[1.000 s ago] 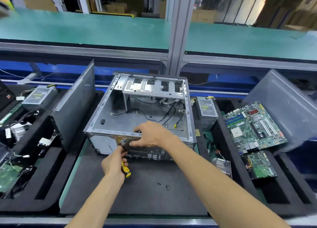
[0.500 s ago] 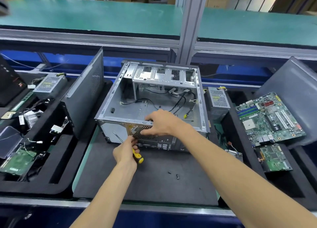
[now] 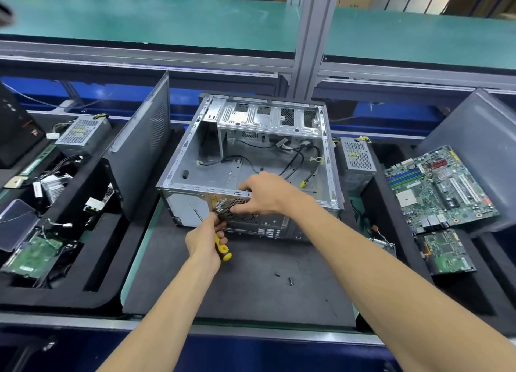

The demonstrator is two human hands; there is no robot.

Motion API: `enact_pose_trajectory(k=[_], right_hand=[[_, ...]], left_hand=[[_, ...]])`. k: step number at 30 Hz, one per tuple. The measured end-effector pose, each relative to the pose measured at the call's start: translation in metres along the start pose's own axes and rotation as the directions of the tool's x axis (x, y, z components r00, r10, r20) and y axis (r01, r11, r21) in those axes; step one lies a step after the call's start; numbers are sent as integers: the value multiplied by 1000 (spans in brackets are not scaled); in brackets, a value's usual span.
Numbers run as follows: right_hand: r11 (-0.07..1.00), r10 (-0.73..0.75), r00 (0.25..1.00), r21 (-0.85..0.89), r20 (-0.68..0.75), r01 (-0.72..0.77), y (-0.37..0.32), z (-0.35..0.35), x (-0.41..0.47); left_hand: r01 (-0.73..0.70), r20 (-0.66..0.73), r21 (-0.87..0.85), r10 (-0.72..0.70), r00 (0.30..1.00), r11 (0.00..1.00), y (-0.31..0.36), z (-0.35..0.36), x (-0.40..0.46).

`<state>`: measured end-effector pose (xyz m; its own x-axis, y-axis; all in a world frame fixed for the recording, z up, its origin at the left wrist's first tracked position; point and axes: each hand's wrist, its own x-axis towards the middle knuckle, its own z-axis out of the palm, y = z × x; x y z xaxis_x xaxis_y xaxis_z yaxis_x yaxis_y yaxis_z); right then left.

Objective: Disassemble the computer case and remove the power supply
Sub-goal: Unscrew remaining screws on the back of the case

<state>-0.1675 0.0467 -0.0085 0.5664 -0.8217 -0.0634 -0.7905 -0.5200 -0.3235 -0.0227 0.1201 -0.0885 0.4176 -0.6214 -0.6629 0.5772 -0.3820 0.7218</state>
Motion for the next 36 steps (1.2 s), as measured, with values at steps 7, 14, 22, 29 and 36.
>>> enact_pose_trajectory(k=[7, 14, 22, 29, 36], right_hand=[[1000, 17, 1000, 19, -6, -17, 0, 1, -2], [999, 21, 999, -38, -41, -23, -3, 0, -5], [997, 45, 999, -61, 3, -45, -3, -4, -6], [995, 31, 999, -90, 10, -30, -4, -7, -8], [991, 121, 992, -52, -40, -123, -2, -5, -18]], left_hand=[[88, 111, -111, -76, 991, 990, 0, -5, -3], [280, 296, -60, -251, 922, 958, 13, -3, -5], [455, 357, -144, -383, 852, 879, 19, -3, -11], [382, 320, -17, -357, 878, 924, 15, -10, -8], [39, 237, 426, -153, 959, 904, -40, -25, -32]])
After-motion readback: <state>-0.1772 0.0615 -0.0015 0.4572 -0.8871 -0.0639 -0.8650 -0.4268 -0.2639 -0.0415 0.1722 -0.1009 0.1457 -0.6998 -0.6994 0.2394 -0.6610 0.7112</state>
